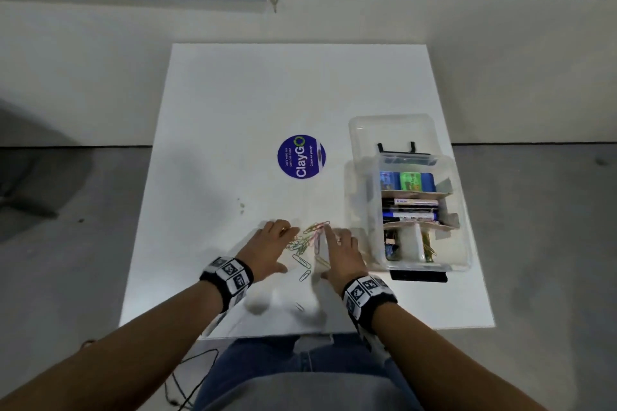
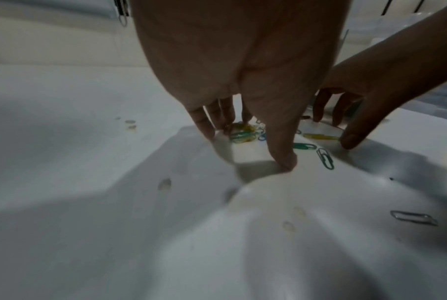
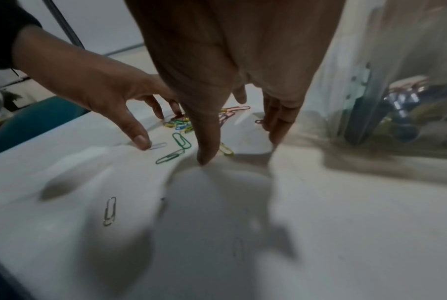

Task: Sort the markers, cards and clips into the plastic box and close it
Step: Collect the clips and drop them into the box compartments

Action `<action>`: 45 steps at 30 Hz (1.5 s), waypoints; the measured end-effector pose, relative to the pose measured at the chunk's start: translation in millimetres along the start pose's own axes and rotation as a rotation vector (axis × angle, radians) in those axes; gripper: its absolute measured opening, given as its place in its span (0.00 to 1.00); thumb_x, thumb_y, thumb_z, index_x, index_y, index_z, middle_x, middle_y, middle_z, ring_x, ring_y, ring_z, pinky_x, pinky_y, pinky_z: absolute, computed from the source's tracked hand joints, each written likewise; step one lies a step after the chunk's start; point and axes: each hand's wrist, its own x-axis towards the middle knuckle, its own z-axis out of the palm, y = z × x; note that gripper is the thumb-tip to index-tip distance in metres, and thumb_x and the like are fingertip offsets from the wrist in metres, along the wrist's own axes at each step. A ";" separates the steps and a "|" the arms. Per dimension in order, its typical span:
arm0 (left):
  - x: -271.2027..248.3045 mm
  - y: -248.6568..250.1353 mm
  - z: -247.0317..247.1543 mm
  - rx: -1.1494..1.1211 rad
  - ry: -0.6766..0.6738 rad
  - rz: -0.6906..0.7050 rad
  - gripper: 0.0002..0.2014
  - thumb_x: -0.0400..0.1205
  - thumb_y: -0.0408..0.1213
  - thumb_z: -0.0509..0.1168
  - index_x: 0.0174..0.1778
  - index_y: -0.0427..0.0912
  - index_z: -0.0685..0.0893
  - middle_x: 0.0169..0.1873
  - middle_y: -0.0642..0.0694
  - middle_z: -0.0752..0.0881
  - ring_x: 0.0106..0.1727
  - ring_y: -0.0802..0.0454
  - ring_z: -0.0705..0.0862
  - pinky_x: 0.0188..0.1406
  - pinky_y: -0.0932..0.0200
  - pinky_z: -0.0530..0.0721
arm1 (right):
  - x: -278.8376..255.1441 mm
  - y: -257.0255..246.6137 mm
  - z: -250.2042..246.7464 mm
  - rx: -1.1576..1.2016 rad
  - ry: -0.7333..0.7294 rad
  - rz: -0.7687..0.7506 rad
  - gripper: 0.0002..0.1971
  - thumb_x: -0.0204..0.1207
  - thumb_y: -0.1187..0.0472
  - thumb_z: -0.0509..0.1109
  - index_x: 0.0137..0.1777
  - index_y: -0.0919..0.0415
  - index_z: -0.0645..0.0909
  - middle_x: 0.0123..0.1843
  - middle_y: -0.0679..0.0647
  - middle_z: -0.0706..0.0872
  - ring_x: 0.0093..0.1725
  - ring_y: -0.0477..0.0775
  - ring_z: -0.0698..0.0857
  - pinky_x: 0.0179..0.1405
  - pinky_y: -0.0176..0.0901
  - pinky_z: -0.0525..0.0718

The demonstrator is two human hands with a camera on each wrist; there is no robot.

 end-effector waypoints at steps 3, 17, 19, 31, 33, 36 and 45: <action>5.3 3.2 0.2 -0.106 0.077 -0.028 0.38 0.74 0.41 0.76 0.79 0.43 0.68 0.69 0.43 0.71 0.69 0.43 0.70 0.72 0.50 0.73 | 14.5 -6.2 -2.2 0.035 0.018 -0.068 0.56 0.64 0.62 0.83 0.85 0.47 0.48 0.78 0.60 0.58 0.74 0.62 0.67 0.70 0.54 0.77; 29.9 2.2 -14.2 -0.186 0.085 -0.115 0.11 0.79 0.27 0.63 0.57 0.37 0.81 0.53 0.39 0.78 0.52 0.40 0.80 0.51 0.47 0.81 | 42.9 -36.6 -29.9 -0.255 -0.056 -0.144 0.27 0.75 0.72 0.66 0.74 0.65 0.66 0.69 0.64 0.67 0.63 0.66 0.76 0.51 0.54 0.81; 28.8 1.7 -15.6 -0.195 0.074 -0.141 0.11 0.79 0.26 0.63 0.56 0.37 0.81 0.53 0.38 0.78 0.50 0.39 0.81 0.50 0.46 0.81 | 42.1 -33.9 -31.0 -0.290 -0.059 -0.154 0.27 0.77 0.69 0.67 0.75 0.64 0.65 0.68 0.63 0.70 0.63 0.65 0.78 0.50 0.55 0.81; 20.9 26.5 -36.7 -0.439 0.251 -0.263 0.10 0.77 0.25 0.65 0.49 0.41 0.85 0.46 0.45 0.86 0.48 0.46 0.85 0.45 0.56 0.83 | 11.1 -23.0 -69.1 -0.076 0.161 -0.178 0.07 0.82 0.57 0.64 0.52 0.60 0.76 0.51 0.58 0.86 0.49 0.63 0.86 0.41 0.49 0.79; 17.1 42.8 -53.2 -0.536 0.312 -0.231 0.09 0.77 0.26 0.66 0.47 0.43 0.85 0.45 0.47 0.87 0.45 0.49 0.85 0.43 0.59 0.83 | -3.6 -12.2 -83.2 0.142 0.241 -0.132 0.07 0.80 0.55 0.66 0.46 0.59 0.78 0.44 0.55 0.87 0.44 0.59 0.85 0.41 0.49 0.83; 12.6 84.3 -84.9 -0.719 0.385 -0.160 0.06 0.77 0.29 0.69 0.46 0.44 0.86 0.43 0.50 0.88 0.44 0.54 0.87 0.44 0.60 0.86 | -30.4 13.6 -104.3 0.421 0.348 -0.095 0.06 0.78 0.57 0.71 0.44 0.59 0.81 0.41 0.53 0.88 0.41 0.53 0.85 0.42 0.47 0.86; 66.0 236.8 -99.9 -0.734 0.277 0.120 0.07 0.78 0.29 0.70 0.50 0.41 0.85 0.51 0.46 0.88 0.46 0.54 0.86 0.50 0.59 0.86 | -80.6 128.4 -132.3 0.603 0.549 0.219 0.06 0.75 0.59 0.74 0.40 0.53 0.80 0.36 0.54 0.89 0.31 0.54 0.88 0.32 0.48 0.89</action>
